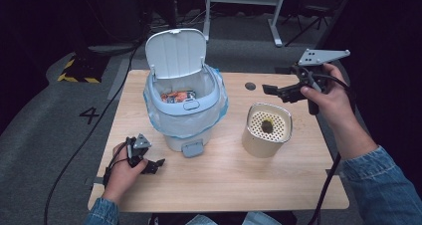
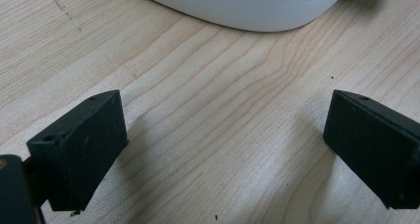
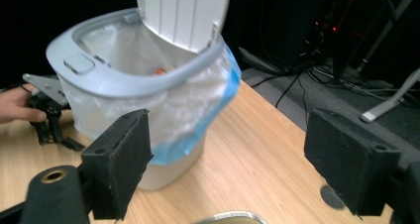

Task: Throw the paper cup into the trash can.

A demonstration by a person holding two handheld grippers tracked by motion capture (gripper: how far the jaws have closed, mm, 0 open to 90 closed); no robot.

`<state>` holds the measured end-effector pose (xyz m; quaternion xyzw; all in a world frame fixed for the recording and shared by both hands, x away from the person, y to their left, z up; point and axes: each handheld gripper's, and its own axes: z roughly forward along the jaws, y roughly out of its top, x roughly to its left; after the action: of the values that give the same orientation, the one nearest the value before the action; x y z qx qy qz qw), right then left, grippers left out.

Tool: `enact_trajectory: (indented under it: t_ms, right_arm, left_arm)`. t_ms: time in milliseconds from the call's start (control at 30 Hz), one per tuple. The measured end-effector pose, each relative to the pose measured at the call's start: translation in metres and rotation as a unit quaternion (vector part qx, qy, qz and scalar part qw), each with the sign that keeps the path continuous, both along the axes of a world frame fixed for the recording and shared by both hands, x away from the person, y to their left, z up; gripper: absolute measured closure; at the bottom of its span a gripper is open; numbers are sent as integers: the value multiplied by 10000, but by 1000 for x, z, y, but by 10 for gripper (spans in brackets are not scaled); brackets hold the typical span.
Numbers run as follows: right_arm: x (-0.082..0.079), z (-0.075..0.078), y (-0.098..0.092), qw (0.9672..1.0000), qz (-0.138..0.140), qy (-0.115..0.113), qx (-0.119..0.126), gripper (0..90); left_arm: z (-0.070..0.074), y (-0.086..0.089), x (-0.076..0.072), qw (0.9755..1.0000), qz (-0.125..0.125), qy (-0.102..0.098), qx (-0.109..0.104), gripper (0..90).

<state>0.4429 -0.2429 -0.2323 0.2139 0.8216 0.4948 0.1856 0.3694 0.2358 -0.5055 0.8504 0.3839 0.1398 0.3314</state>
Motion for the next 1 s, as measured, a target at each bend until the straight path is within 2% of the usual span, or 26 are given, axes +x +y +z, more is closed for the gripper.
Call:
enact_trajectory:
  t_ms: [233, 433, 700, 833, 967, 1000]
  right_arm:
    - [-5, -19, -38, 9995, -255, 149, 91, 193]
    - [-14, -42, -65, 9978, -568, 329, -90, 206]
    - [-28, -77, -90, 9943, -882, 501, -322, 208]
    - [-32, -100, -101, 9913, -1040, 688, -424, 205]
    - [-36, -119, -109, 9886, -1185, 822, -442, 205]
    - [-36, -119, -109, 9886, -1185, 822, -442, 205]
  left_arm:
    - [0, 4, -7, 9999, 120, -1, -10, 36]
    - [0, 4, -7, 9999, 133, -6, -17, 36]
    - [0, 5, -7, 9999, 122, 16, -23, 36]
    - [0, 5, -7, 9999, 120, 17, -25, 36]
    - [0, 5, -7, 9999, 121, 17, -23, 36]
    - [0, 5, -7, 9999, 121, 17, -23, 36]
